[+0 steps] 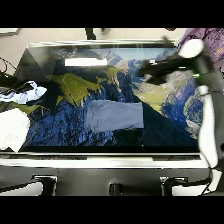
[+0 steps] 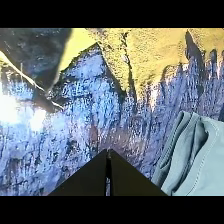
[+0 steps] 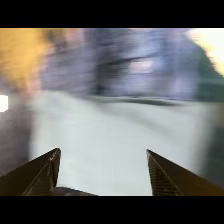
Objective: Fold the clothes and pants, and hang the long-sleeved shirts on hangers.
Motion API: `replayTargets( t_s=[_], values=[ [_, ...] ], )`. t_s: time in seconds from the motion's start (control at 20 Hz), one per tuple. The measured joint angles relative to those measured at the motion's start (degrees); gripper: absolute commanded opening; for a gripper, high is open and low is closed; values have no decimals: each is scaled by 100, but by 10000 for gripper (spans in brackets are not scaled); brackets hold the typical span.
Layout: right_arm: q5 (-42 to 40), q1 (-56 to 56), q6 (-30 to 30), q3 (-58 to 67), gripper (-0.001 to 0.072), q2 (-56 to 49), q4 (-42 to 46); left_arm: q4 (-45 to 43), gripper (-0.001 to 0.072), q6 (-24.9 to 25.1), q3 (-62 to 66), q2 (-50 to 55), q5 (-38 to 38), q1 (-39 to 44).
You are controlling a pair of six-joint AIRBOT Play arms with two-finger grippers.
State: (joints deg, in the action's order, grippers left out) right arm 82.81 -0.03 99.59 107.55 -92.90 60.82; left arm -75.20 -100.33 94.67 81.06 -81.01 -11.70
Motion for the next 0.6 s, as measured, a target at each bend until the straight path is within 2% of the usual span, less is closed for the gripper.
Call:
replayTargets(
  t_s=[0.15,0.25,0.45,0.6],
  values=[
    [337,-1167,-787,-817,589,103,-481,-2,15,0,0,2,0,0],
    [262,-1633,-1340,-1644,589,129,-1001,-7,14,0,0,9,0,0],
    [-289,-1812,-2354,-3263,587,68,-1681,-7,15,0,0,13,0,0],
    [-682,-1617,-2907,-4011,573,-131,-2079,-7,15,0,0,13,0,0]
  ],
)
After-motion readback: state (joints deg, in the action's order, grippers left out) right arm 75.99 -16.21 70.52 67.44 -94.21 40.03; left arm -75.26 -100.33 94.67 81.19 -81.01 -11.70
